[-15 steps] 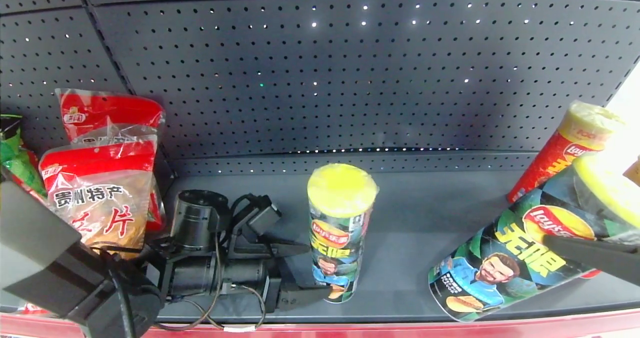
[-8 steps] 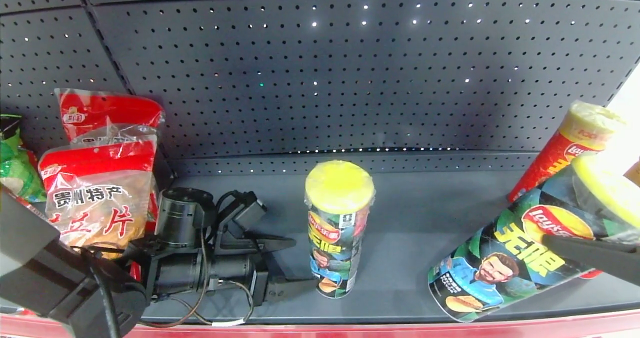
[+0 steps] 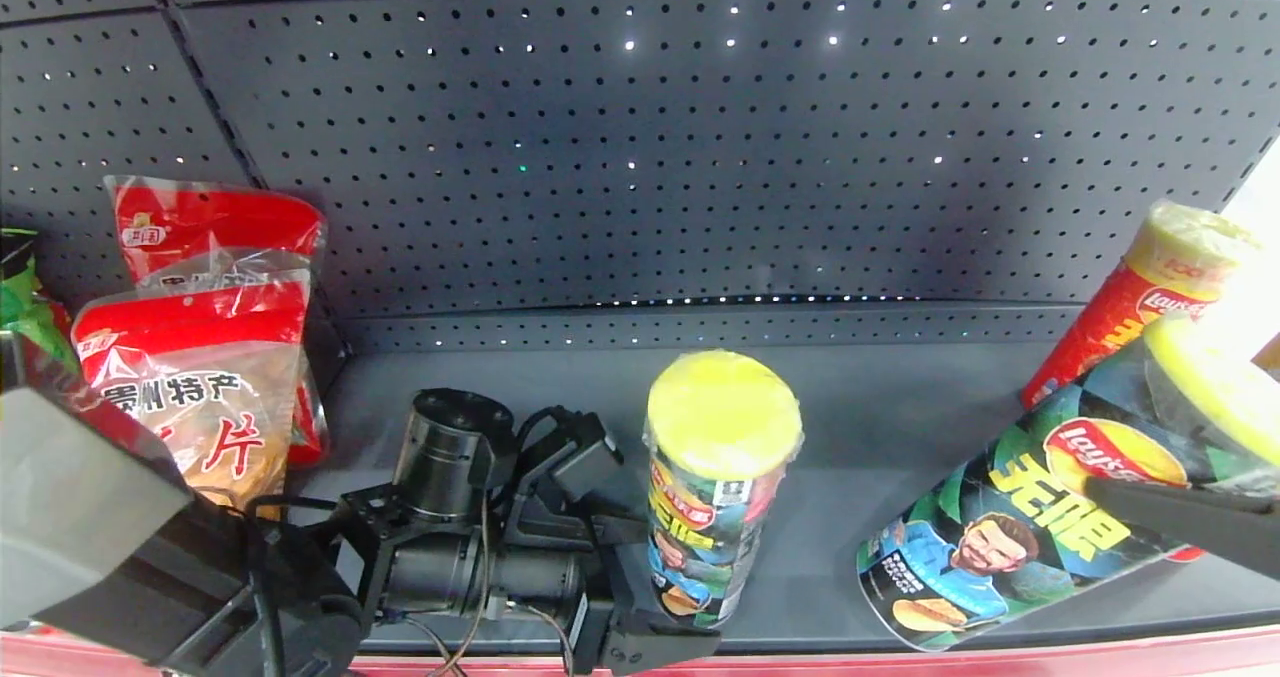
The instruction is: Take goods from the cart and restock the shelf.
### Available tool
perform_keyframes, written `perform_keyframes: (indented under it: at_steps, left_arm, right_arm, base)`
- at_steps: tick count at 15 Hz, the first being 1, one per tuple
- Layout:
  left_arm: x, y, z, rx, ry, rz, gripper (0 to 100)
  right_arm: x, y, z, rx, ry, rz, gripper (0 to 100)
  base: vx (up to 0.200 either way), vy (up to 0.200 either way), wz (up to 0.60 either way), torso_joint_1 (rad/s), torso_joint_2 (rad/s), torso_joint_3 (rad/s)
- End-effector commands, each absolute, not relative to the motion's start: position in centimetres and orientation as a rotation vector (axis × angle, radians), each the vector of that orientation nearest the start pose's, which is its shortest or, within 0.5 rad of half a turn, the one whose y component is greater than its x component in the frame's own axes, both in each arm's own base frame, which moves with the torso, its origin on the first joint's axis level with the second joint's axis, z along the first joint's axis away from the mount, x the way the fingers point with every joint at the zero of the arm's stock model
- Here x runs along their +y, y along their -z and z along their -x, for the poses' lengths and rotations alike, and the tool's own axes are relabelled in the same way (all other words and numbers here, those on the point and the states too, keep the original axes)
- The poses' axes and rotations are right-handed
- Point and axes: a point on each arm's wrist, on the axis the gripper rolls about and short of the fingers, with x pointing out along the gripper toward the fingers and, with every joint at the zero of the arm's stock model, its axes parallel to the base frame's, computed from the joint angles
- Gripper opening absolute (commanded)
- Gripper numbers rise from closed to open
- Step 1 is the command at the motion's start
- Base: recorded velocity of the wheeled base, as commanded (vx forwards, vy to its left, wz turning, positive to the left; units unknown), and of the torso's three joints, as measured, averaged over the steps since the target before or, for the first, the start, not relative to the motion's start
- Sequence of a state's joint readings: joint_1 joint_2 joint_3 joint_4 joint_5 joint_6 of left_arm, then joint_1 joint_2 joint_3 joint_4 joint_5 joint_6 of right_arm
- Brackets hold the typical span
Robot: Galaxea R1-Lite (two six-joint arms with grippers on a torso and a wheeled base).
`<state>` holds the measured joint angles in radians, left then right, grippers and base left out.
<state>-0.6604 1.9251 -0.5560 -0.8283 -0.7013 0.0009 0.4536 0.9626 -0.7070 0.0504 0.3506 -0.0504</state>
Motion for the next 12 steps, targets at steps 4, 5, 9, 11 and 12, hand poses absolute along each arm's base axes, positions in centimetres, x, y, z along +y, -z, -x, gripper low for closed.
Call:
perform_keyframes:
  at_steps: [4, 5, 9, 11, 12]
  left_arm:
    - [-18.8, -8.0, -20.7, 0.578, 1.347, 0.003, 100]
    - [-18.2, -7.9, -20.4, 0.589, 1.332, 0.004, 100]
    - [-16.9, -8.8, -23.0, 0.528, 1.213, 0.017, 100]
    - [-17.4, -9.1, -23.6, 0.511, 1.215, 0.014, 100]
    - [-17.7, -9.2, -23.9, 0.501, 1.220, 0.014, 100]
  right_arm:
    - [5.7, -24.3, -9.9, 0.302, -0.808, 0.064, 0]
    - [5.7, -24.3, -9.9, 0.302, -0.808, 0.064, 0]
    - [5.7, -24.2, -9.9, 0.304, -0.808, 0.064, 0]
    - [5.8, -24.2, -9.9, 0.305, -0.811, 0.065, 0]
    - [5.8, -24.2, -9.9, 0.305, -0.816, 0.066, 0]
  base:
    - [0.000, 0.000, 0.00, 0.000, 0.00, 0.000]
    - [0.000, 0.000, 0.00, 0.000, 0.00, 0.000]
    - [0.000, 0.000, 0.00, 0.000, 0.00, 0.000]
    - [0.000, 0.000, 0.00, 0.000, 0.00, 0.000]
    - [0.000, 0.000, 0.00, 0.000, 0.00, 0.000]
